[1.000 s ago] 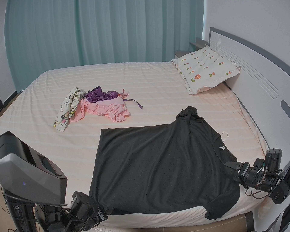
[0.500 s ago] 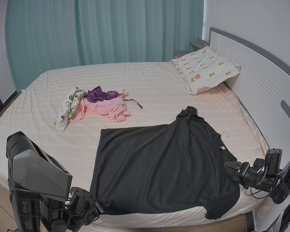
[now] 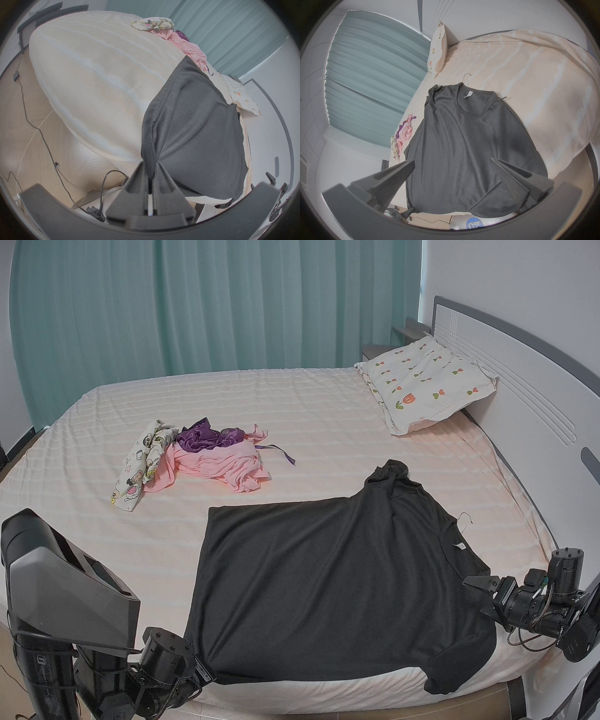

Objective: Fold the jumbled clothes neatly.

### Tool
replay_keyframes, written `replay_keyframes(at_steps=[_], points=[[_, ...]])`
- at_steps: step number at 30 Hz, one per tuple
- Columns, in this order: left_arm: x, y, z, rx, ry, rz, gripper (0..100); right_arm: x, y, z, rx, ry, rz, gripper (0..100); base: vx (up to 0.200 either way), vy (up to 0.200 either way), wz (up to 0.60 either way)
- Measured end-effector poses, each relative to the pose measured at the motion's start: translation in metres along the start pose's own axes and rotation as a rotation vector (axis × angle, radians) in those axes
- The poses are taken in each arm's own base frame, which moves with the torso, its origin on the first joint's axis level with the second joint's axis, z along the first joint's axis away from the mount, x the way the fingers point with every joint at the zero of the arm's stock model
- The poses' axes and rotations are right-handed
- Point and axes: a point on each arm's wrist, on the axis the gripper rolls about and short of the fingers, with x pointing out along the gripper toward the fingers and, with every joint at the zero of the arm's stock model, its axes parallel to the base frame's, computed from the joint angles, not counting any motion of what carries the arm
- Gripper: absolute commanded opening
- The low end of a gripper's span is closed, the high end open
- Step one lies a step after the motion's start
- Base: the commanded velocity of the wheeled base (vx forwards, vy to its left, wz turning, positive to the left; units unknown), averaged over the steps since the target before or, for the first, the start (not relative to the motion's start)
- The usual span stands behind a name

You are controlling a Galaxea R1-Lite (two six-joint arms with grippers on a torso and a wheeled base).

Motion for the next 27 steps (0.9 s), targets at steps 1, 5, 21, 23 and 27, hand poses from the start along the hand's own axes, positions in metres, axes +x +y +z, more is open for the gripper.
replay_keyframes(at_steps=[1,5,21,23,27], points=[[-0.001,0.0,0.0,0.0,0.002,0.002,0,0.0,-0.001,0.0,0.001,0.001,-0.003,100,0.0,0.0,0.0],[-0.006,0.0,0.001,-0.005,0.009,0.014,0,0.002,-0.003,-0.001,-0.001,0.007,-0.014,100,0.0,0.0,0.0],[-0.033,-0.006,0.01,0.009,0.003,-0.036,0,0.002,-0.015,0.001,-0.074,0.014,-0.07,100,0.0,0.0,0.0],[-0.035,-0.007,0.012,0.014,-0.008,-0.046,0,0.0,-0.019,0.002,-0.1,0.01,-0.087,100,0.0,0.0,0.0],[-0.035,-0.009,0.02,0.029,-0.043,-0.071,0,0.001,-0.028,0.003,-0.164,0.019,-0.122,100,0.0,0.0,0.0]])
